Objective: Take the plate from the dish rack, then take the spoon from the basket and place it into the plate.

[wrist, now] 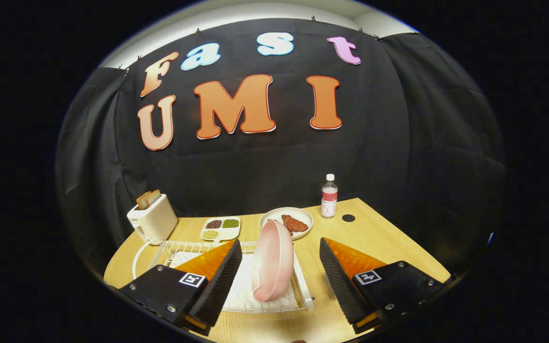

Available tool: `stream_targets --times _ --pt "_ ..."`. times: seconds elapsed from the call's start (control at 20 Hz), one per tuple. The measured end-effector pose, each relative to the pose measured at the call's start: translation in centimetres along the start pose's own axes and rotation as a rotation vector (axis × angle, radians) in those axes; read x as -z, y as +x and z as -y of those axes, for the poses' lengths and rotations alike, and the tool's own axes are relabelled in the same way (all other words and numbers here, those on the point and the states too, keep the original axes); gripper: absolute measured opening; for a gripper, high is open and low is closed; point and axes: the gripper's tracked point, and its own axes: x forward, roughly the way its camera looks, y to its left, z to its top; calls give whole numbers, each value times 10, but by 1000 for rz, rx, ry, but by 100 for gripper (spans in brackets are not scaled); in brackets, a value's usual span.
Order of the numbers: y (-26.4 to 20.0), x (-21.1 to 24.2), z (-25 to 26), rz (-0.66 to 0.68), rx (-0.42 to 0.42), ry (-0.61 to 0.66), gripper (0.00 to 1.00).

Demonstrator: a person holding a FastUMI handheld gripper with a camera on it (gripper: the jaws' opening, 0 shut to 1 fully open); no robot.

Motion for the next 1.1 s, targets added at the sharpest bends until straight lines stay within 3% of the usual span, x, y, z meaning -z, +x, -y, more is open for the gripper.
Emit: stream_targets --times 0.45,0.65,0.85,1.0,1.1 --pt "65 34 -5 -135 -23 -10 97" --pt "82 50 -7 -190 -37 -6 88" --pt "95 66 -3 -238 -14 -20 68" --pt "99 70 3 -256 21 -10 33" --pt "101 67 10 -256 59 13 28"
